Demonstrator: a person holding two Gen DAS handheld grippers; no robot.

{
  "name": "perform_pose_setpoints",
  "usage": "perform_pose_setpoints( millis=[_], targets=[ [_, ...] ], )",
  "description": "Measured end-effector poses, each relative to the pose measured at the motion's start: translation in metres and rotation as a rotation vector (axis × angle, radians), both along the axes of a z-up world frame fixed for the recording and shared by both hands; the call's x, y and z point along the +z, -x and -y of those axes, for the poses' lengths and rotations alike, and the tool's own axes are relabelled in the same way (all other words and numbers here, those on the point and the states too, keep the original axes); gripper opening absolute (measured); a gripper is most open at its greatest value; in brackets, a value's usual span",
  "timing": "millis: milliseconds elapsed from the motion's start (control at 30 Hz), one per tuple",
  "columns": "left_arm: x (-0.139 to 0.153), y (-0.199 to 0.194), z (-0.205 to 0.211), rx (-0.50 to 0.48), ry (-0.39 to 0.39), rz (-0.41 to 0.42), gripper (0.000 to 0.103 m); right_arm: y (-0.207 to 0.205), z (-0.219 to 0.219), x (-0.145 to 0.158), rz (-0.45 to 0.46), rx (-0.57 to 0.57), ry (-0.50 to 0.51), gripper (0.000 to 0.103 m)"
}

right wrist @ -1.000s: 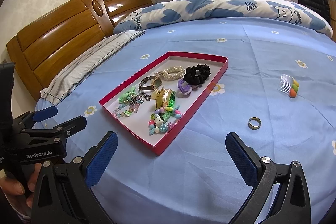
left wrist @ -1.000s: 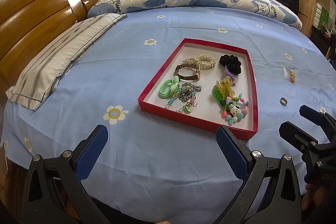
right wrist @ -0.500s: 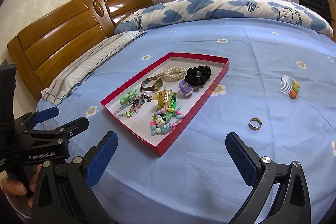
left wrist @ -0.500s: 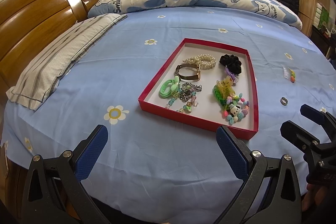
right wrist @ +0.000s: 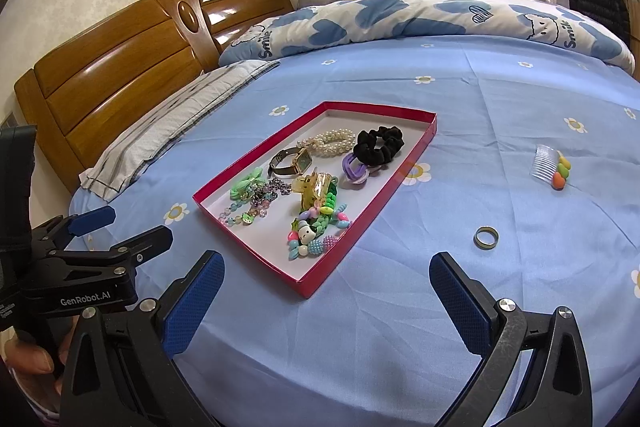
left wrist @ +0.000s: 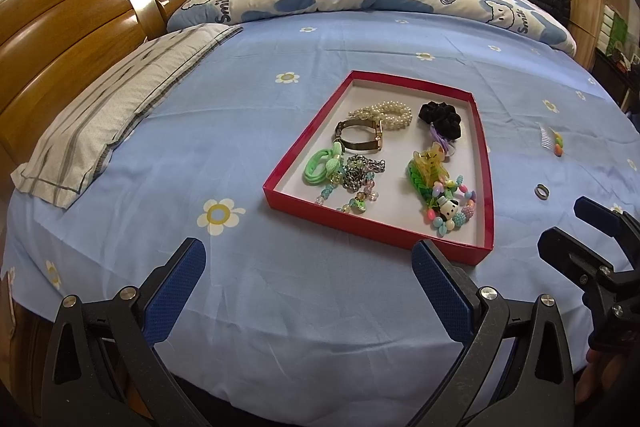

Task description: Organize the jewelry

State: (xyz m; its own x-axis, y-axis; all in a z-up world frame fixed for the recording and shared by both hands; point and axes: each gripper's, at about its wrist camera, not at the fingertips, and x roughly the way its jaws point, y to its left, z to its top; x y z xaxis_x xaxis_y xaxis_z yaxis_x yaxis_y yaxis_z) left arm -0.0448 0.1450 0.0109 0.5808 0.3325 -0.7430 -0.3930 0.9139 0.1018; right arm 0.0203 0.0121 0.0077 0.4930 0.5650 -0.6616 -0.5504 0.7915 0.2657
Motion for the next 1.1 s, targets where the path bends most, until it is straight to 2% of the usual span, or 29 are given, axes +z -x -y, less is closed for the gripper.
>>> perform_pose_setpoints(
  millis=[1100],
  targets=[
    [0.0022,-0.0053,0.0016,-0.016,-0.013,0.001,0.103,0.0,-0.0003,0.0018,0.002,0.001,-0.003,0.103]
  ],
)
